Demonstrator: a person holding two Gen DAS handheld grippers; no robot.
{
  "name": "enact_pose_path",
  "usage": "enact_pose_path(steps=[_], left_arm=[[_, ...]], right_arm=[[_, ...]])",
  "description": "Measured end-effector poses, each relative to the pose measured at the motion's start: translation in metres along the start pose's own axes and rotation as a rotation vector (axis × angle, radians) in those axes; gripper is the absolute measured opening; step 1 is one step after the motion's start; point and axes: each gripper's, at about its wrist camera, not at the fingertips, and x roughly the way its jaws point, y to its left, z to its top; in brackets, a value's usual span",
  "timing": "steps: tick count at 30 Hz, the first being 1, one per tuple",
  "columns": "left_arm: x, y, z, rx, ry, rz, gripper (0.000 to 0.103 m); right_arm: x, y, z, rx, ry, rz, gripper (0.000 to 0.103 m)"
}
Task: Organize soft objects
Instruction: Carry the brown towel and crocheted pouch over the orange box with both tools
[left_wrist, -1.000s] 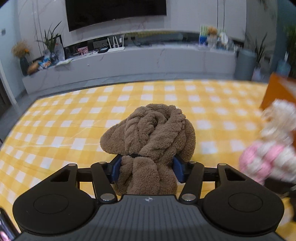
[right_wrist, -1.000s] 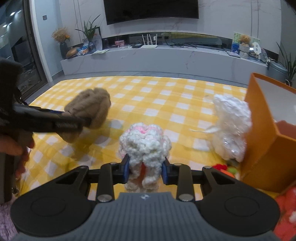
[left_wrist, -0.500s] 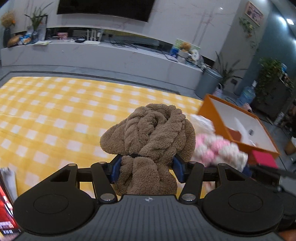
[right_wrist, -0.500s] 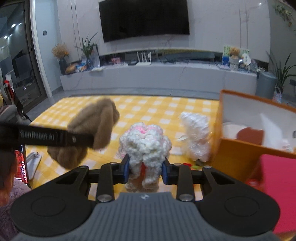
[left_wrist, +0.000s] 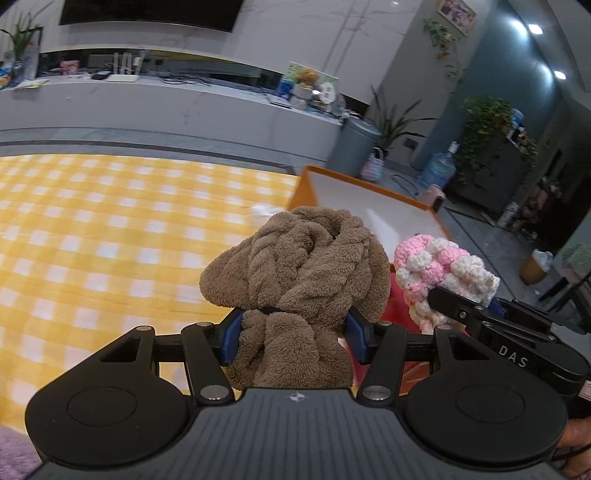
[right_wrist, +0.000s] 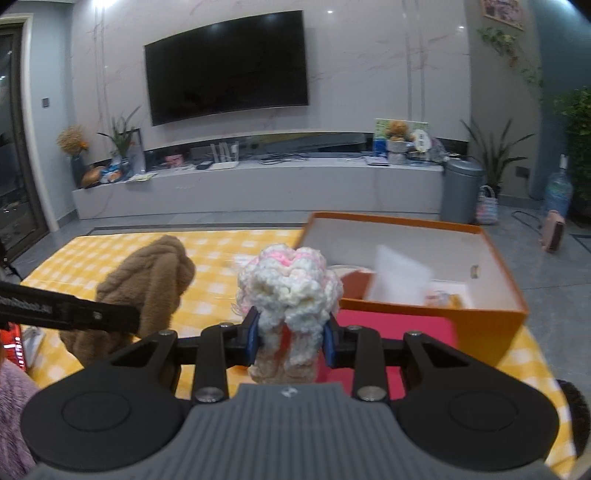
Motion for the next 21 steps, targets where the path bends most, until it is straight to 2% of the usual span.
enact_pose_path(steps=[11, 16, 21], left_arm=[[0.053, -0.048, 0.043, 0.041, 0.057, -0.107, 0.064], [0.082, -0.075, 0.064, 0.058, 0.059, -0.158, 0.064], [0.119, -0.091, 0.083, 0.065, 0.094, -0.188, 0.064]], right_arm=[[0.005, -0.065, 0.03, 0.003, -0.004, -0.048, 0.032], [0.022, -0.089, 0.049, -0.042, 0.012, -0.095, 0.032], [0.046, -0.118, 0.066, -0.038, 0.029, -0.118, 0.032]])
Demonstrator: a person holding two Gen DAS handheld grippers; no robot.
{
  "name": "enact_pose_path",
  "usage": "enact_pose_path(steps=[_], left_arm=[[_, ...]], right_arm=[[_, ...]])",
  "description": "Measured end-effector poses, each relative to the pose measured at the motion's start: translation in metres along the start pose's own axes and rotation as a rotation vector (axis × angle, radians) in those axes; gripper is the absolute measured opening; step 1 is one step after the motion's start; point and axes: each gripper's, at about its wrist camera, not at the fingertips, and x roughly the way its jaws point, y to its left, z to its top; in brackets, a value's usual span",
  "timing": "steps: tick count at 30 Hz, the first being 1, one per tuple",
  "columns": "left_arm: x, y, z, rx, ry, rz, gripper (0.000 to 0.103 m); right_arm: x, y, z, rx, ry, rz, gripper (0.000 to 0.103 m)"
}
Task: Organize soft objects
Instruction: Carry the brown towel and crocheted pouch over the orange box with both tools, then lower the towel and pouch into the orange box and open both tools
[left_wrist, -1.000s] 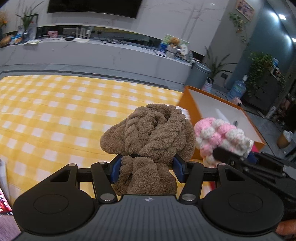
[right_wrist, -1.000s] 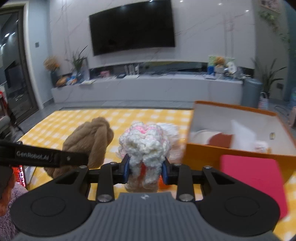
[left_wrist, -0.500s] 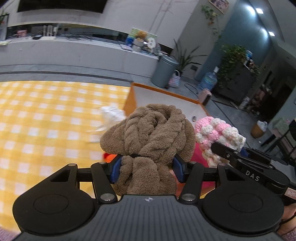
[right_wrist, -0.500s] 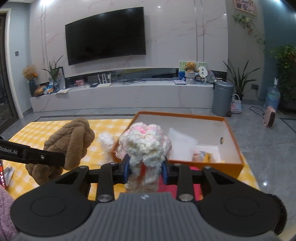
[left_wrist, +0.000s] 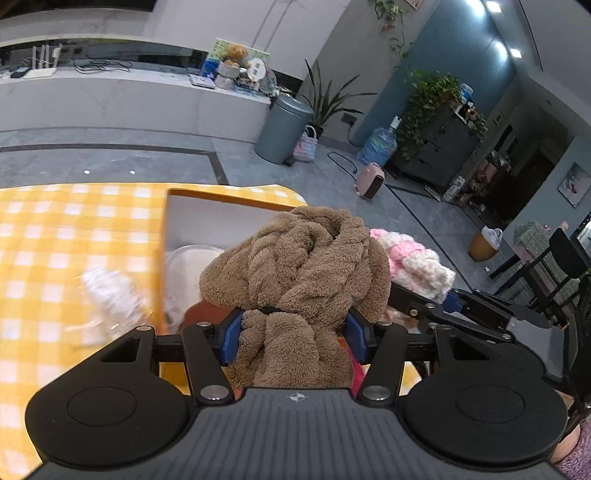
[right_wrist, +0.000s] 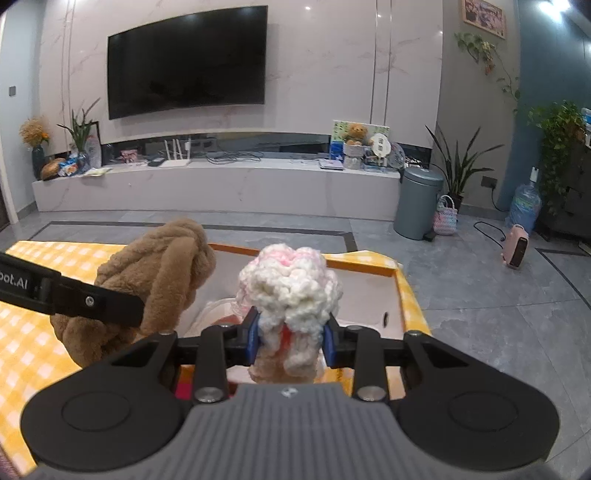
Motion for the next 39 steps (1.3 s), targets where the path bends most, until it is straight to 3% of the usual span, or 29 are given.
enact_pose_path(steps=[13, 21, 25, 33, 39], left_arm=[[0.08, -0.012, 0.034, 0.018, 0.09, -0.013, 0.064], [0.111, -0.01, 0.022, 0.036, 0.123, 0.014, 0.064], [0.118, -0.011, 0.015, 0.044, 0.15, 0.003, 0.064], [0.128, -0.009, 0.004, 0.03, 0.178, 0.023, 0.069], [0.114, -0.011, 0.006, 0.015, 0.142, 0.019, 0.084]], right_arm=[[0.086, -0.045, 0.017, -0.044, 0.155, -0.028, 0.032], [0.131, -0.058, 0.006, -0.068, 0.287, -0.027, 0.033], [0.143, -0.065, 0.0, -0.047, 0.321, -0.025, 0.033], [0.148, -0.069, -0.01, -0.06, 0.343, -0.028, 0.045], [0.138, -0.065, -0.009, -0.09, 0.342, -0.045, 0.049]])
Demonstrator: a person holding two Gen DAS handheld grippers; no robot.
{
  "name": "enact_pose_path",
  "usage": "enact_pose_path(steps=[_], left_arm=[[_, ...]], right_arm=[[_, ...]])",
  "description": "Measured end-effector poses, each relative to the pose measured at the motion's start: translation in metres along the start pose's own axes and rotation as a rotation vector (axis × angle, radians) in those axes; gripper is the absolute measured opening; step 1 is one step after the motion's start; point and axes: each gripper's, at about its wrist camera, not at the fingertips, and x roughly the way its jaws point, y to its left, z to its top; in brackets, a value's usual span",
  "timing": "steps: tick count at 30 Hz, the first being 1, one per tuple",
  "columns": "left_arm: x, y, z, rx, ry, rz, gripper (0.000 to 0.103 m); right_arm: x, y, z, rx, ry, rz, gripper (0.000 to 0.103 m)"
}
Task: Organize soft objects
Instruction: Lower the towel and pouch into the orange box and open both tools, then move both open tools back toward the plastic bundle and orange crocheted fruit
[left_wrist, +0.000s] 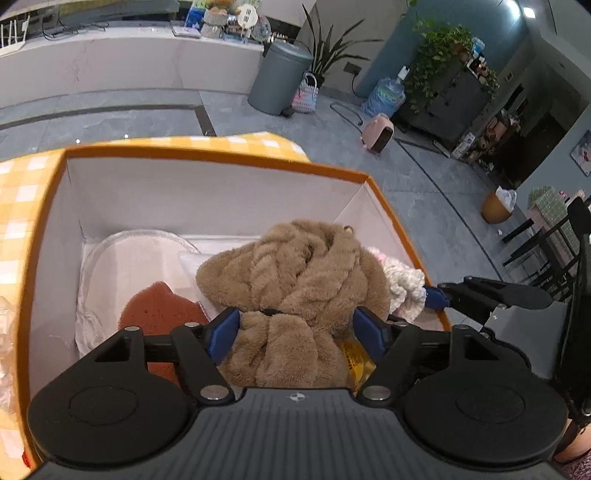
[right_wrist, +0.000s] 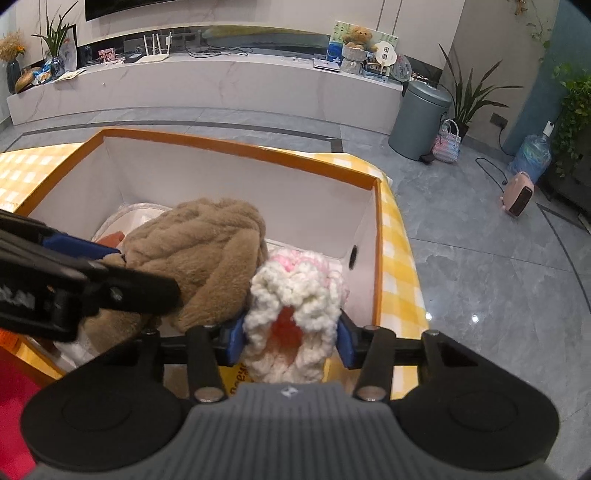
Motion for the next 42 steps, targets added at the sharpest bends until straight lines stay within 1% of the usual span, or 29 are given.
enact_pose_path(steps=[2, 3, 5, 6, 9, 13, 19, 22, 26, 30, 33, 37, 39, 42], left_arm=[[-0.006, -0.003, 0.001, -0.001, -0.016, -0.004, 0.09], [-0.009, -0.004, 0.001, 0.0, -0.022, -0.007, 0.09], [-0.015, -0.006, 0.002, 0.006, -0.025, -0.005, 0.091], [-0.019, -0.008, 0.003, 0.013, -0.029, -0.002, 0.09], [-0.03, -0.014, 0.003, 0.033, -0.054, 0.01, 0.091], [-0.047, -0.022, -0.002, 0.036, -0.086, -0.009, 0.091], [-0.082, -0.035, -0.022, 0.159, -0.188, 0.023, 0.091], [-0.1, -0.036, -0.036, 0.189, -0.208, 0.013, 0.09], [-0.121, -0.035, -0.061, 0.218, -0.22, -0.003, 0.09], [-0.14, -0.029, -0.089, 0.225, -0.24, 0.027, 0.09], [-0.152, -0.019, -0.111, 0.206, -0.247, 0.039, 0.09], [-0.167, 0.001, -0.138, 0.163, -0.234, 0.059, 0.09], [-0.174, 0.01, -0.15, 0.169, -0.228, 0.085, 0.089], [-0.186, 0.02, -0.168, 0.176, -0.222, 0.107, 0.088]], right_arm=[[-0.004, 0.0, 0.001, -0.003, 0.005, 0.007, 0.049], [-0.007, -0.001, 0.001, -0.006, 0.007, 0.004, 0.051], [-0.012, 0.0, 0.002, -0.013, 0.005, -0.018, 0.059], [-0.016, 0.0, 0.003, -0.014, 0.0, -0.016, 0.06], [-0.03, 0.0, 0.004, -0.018, -0.014, -0.021, 0.061], [-0.05, 0.004, 0.0, -0.034, -0.042, -0.029, 0.061], [-0.086, 0.013, -0.015, -0.007, -0.096, -0.031, 0.062], [-0.105, 0.024, -0.032, 0.016, -0.134, -0.019, 0.062], [-0.13, 0.044, -0.057, 0.081, -0.194, 0.007, 0.062], [-0.147, 0.071, -0.084, 0.144, -0.243, 0.033, 0.063], [-0.159, 0.094, -0.102, 0.174, -0.268, 0.058, 0.063], [-0.173, 0.123, -0.122, 0.205, -0.302, 0.072, 0.063], [-0.179, 0.136, -0.131, 0.214, -0.316, 0.081, 0.062], [-0.182, 0.152, -0.142, 0.238, -0.331, 0.117, 0.063]])
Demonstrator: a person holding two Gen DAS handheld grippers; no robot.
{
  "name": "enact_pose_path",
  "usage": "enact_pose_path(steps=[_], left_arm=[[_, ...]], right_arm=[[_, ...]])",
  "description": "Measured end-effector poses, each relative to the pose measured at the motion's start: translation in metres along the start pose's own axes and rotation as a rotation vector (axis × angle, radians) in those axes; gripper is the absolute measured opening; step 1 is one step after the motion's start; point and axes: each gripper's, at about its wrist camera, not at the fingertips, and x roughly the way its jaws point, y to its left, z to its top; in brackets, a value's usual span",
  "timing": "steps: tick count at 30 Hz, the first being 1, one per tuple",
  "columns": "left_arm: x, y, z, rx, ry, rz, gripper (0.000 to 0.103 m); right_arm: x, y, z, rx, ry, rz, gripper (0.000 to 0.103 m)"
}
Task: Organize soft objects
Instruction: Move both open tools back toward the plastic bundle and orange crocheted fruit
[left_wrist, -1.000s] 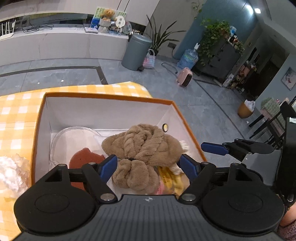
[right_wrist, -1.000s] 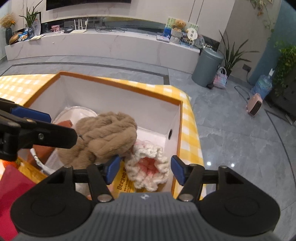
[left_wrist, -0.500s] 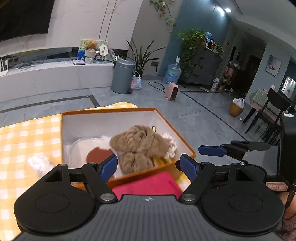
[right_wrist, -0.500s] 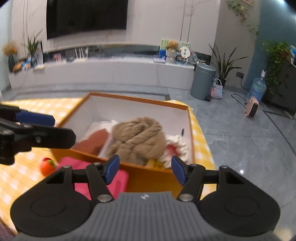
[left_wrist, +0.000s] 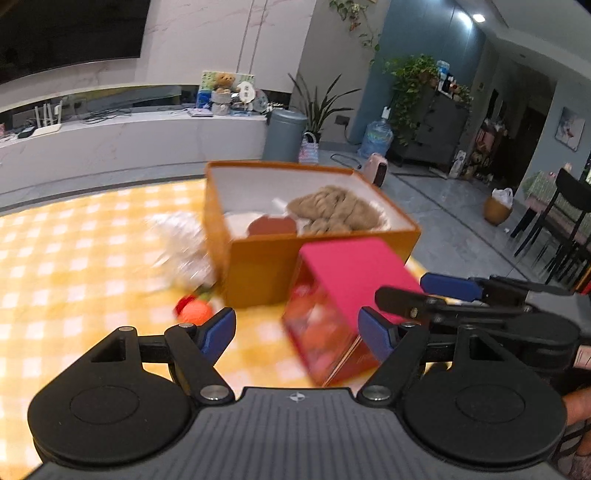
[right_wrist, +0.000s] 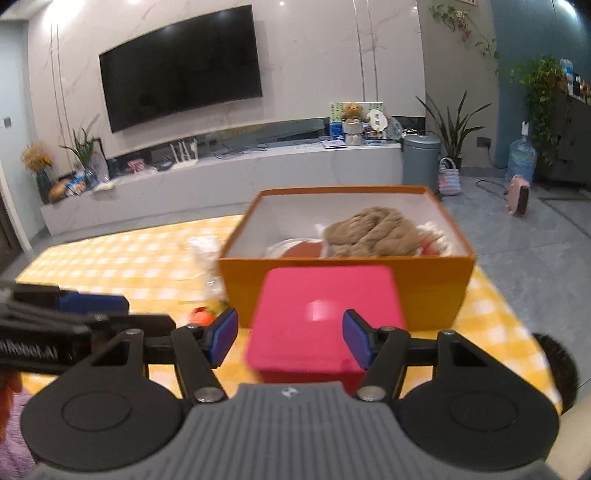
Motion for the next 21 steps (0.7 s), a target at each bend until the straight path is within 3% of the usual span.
enact_pose_path(steps=[9, 21], left_arm=[[-0.023, 0.036, -0.035, -0.029, 0.042, 0.071, 0.086], [-0.031, 0.087, -0.06, -0.103, 0.076, 0.101, 0.085]], right_arm=[[0.005, 0.048, -0.036, -0.034, 0.074, 0.05, 0.062], [0.034, 0.097, -0.049, -0.132, 0.132, 0.105, 0.062]])
